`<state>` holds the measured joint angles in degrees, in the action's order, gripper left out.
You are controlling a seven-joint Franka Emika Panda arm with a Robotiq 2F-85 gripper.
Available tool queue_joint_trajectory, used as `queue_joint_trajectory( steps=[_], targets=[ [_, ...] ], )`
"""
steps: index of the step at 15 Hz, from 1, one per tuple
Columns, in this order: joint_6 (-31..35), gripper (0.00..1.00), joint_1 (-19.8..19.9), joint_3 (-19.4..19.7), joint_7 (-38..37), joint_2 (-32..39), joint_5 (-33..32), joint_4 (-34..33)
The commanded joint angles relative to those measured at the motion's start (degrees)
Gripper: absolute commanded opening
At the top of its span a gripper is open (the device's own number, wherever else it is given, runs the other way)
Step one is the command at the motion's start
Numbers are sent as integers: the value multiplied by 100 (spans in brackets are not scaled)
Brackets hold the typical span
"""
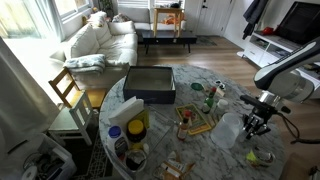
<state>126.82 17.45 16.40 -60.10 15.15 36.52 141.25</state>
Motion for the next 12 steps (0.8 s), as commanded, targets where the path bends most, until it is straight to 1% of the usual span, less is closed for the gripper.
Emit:
queue_joint_trajectory(
  steps=[1, 5, 6, 12],
  targets=[
    [-15, 0, -53, 95, 28, -9, -113, -41],
    [76, 1, -192, 124, -148, -210, -626, 10],
    [90, 0, -240, 123, -220, -287, -825, 33],
    [22, 1, -580, 8, -634, -861, -2099, 107]
  ],
)
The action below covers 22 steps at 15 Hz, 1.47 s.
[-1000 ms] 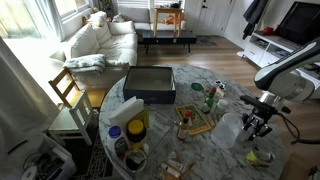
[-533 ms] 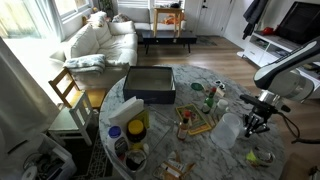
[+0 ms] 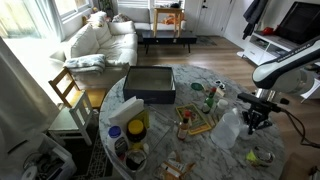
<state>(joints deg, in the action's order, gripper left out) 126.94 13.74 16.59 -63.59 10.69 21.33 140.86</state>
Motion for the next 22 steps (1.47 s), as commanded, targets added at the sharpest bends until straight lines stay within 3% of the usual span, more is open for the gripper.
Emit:
queue_joint_trajectory(
  steps=[1, 9, 16, 22],
  targets=[
    [-35, 1, -265, -46, -369, -535, -770, 142],
    [-1131, 1, -540, -587, -1637, -1639, -3367, -11],
    [-2054, 1, -763, -1514, -1342, -2408, -4596, -166],
    [-1540, 1, -1129, -2047, -919, -2606, -4996, 126]
  ],
)
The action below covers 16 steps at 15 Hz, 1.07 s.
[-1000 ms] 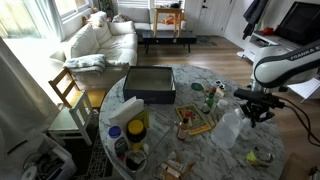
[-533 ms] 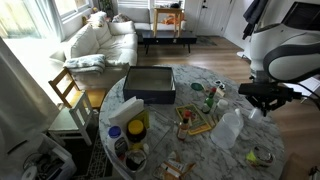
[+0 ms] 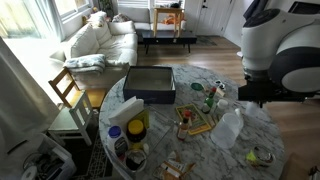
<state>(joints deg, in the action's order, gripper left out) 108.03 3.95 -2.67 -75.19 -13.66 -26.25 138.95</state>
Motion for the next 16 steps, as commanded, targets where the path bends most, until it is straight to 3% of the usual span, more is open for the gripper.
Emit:
queue_joint_trajectory(
  steps=[1, 11, 16],
  targets=[
    [473, 1, -183, -169, 274, -188, -304, 374],
    [2102, 1, -82, -273, 345, -564, -699, 1399],
    [2691, 1, 73, -357, 41, -632, -1365, 1713]
  ],
)
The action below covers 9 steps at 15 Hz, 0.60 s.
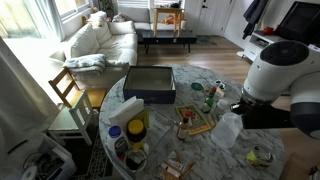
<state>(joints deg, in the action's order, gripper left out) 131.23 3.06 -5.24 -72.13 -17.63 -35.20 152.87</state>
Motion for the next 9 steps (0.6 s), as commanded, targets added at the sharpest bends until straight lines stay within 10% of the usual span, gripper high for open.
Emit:
queue_joint_trajectory(
  steps=[1, 9],
  targets=[
    [454, 1, 177, -96, -341, -255, -595, 351],
    [802, 1, 169, -157, -946, -253, -1487, 613]
  ],
)
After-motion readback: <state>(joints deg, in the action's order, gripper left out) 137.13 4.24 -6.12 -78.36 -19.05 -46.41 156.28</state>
